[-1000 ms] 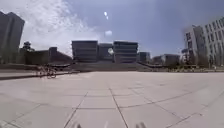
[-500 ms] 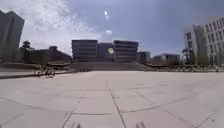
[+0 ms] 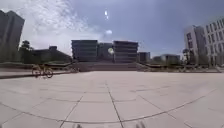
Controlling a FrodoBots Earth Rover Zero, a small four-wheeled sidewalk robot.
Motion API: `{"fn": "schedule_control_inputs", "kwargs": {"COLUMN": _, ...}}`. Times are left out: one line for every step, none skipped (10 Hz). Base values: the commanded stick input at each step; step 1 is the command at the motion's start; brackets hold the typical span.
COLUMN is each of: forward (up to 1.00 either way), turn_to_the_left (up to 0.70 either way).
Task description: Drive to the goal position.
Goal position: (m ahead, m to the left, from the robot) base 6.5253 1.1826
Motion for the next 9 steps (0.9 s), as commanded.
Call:
{"fn": "schedule_control_inputs", "kwargs": {"forward": 0.45, "turn_to_the_left": 0.03}}
{"fn": "schedule_control_inputs", "kwargs": {"forward": 0.45, "turn_to_the_left": 0.03}}
{"fn": "schedule_control_inputs", "kwargs": {"forward": 0.45, "turn_to_the_left": 0.03}}
{"fn": "schedule_control_inputs", "kwargs": {"forward": 0.45, "turn_to_the_left": 0.03}}
{"fn": "schedule_control_inputs", "kwargs": {"forward": 0.45, "turn_to_the_left": 0.03}}
{"fn": "schedule_control_inputs", "kwargs": {"forward": 0.45, "turn_to_the_left": 0.03}}
{"fn": "schedule_control_inputs", "kwargs": {"forward": 0.45, "turn_to_the_left": 0.03}}
{"fn": "schedule_control_inputs", "kwargs": {"forward": 0.45, "turn_to_the_left": 0.03}}
{"fn": "schedule_control_inputs", "kwargs": {"forward": 0.45, "turn_to_the_left": 0.03}}
